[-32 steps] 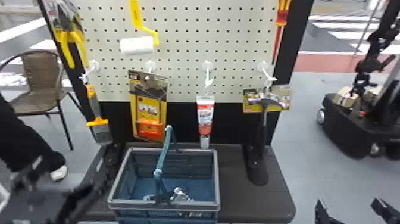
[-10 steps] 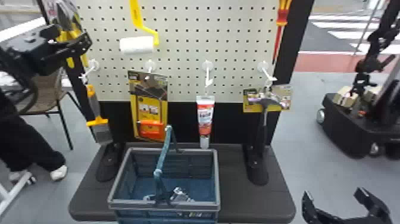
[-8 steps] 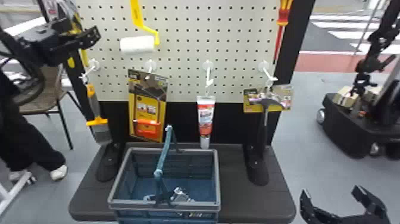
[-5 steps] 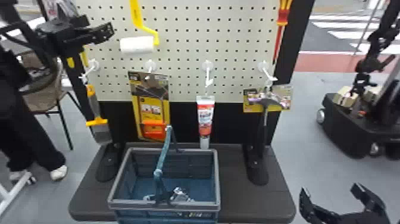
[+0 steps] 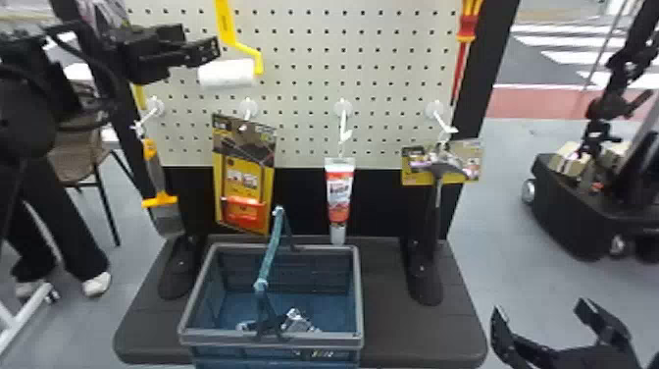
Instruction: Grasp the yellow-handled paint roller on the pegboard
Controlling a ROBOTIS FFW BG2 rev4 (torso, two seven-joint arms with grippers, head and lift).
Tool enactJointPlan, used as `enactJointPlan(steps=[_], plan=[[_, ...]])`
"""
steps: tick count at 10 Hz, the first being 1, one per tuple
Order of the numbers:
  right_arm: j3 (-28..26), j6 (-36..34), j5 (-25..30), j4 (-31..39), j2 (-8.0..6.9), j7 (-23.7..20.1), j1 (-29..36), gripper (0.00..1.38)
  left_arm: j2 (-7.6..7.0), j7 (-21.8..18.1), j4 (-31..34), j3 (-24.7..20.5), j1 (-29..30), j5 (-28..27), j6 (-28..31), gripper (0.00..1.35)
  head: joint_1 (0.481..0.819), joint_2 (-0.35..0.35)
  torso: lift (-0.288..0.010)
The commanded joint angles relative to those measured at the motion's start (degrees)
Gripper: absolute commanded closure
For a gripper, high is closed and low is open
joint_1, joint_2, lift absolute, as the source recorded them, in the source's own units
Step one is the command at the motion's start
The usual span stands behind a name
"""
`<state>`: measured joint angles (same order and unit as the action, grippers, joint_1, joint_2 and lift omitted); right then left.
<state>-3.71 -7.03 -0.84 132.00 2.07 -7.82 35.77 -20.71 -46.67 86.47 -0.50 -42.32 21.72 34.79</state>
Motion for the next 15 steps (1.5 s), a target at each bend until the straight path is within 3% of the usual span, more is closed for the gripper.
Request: enactJointPlan(steps=[1, 6, 7, 8, 9, 10, 11, 12, 13, 14, 15], plan=[[0.02, 0.0, 0.05, -0.02, 0.12, -0.09, -0.17, 0.14, -0.03, 0.0, -0.47, 1.73, -2.56, -0.98, 0.02, 0.14, 0.549, 0.0, -0.1], [0.72, 0.0, 0.05, -0.58, 0.74, -0.09, -1.53, 0.14, 1.29, -2.46, -8.34, 4.54, -6.62, 1.84, -2.62, 0.15, 0.549, 0.0, -0.1], [0.72, 0.0, 0.14, -0.58, 0.83, -0.09, -1.53, 0.14, 1.46, -3.51, -10.17, 5.51, -7.97, 1.57, -3.06, 0.24, 0.549, 0.0, -0.1], [0.81, 0.0, 0.14, -0.58, 0.83, -0.09, -1.53, 0.14, 1.81, -4.83, -12.0, 6.3, -9.2, 1.31, -3.68, 0.44, 0.549, 0.0, -0.1], [0.81, 0.0, 0.14, -0.58, 0.92, -0.09, -1.65, 0.14, 2.08, -5.97, -13.83, 6.83, -10.31, 1.49, -4.47, 0.55, 0.549, 0.0, -0.1], [0.81, 0.0, 0.22, -0.72, 0.92, -0.09, -1.77, 0.14, 2.34, -6.76, -14.39, 7.53, -11.05, 1.4, -4.82, 0.56, 0.549, 0.0, -0.1], [0.81, 0.0, 0.22, -0.72, 0.92, -0.09, -1.77, 0.14, 2.6, -7.12, -14.53, 8.14, -11.66, 1.22, -4.82, 0.8, 0.549, 0.0, -0.1], [0.81, 0.0, 0.22, -0.86, 1.0, -0.09, -1.77, 0.14, 2.69, -7.12, -14.53, 8.32, -11.91, 1.13, -4.64, 0.93, 0.549, 0.0, -0.1], [0.81, 0.0, 0.22, -0.86, 1.0, -0.09, -1.77, 0.14, 2.69, -7.2, -14.67, 8.41, -12.03, 0.87, -4.73, 0.96, 0.549, 0.0, -0.1], [0.81, 0.0, 0.31, -0.86, 1.0, -0.09, -1.77, 0.14, 2.6, -7.2, -14.67, 8.41, -12.03, 0.69, -4.73, 1.17, 0.549, 0.0, -0.1], [0.81, 0.0, 0.31, -0.86, 1.0, -0.09, -1.65, 0.14, 2.6, -7.2, -14.81, 8.41, -12.03, 0.43, -4.73, 1.21, 0.549, 0.0, -0.1]])
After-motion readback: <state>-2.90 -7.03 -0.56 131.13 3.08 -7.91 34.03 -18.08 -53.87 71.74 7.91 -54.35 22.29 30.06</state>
